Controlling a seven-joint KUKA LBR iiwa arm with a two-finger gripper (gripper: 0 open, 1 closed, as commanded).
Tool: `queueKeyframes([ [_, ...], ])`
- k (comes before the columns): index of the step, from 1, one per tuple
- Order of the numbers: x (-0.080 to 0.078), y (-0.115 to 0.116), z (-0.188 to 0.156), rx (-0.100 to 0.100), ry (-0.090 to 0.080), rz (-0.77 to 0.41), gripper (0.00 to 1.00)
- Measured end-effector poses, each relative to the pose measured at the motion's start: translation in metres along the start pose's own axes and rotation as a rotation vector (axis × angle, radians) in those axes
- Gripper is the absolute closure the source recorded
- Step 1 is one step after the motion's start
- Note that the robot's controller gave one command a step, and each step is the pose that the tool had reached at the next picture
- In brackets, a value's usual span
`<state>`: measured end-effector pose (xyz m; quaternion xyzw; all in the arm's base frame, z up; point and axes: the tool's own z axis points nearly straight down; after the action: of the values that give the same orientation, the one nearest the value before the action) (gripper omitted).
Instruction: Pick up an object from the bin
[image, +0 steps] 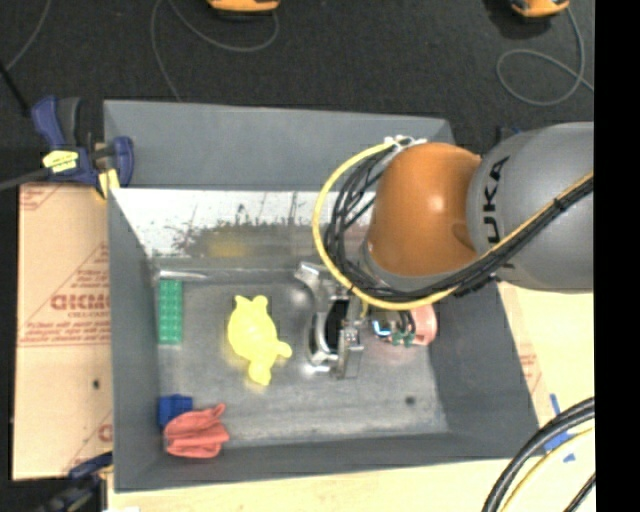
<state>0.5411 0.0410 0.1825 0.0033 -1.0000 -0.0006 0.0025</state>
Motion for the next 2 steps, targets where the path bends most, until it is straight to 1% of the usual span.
queueKeyframes([
  [1, -0.002, 0.0, -0.004, -0.001, -0.008, 0.001, 0.0],
  [2, -0.005, 0.001, 0.02, -0.001, -0.006, 0.051, 0.0],
])
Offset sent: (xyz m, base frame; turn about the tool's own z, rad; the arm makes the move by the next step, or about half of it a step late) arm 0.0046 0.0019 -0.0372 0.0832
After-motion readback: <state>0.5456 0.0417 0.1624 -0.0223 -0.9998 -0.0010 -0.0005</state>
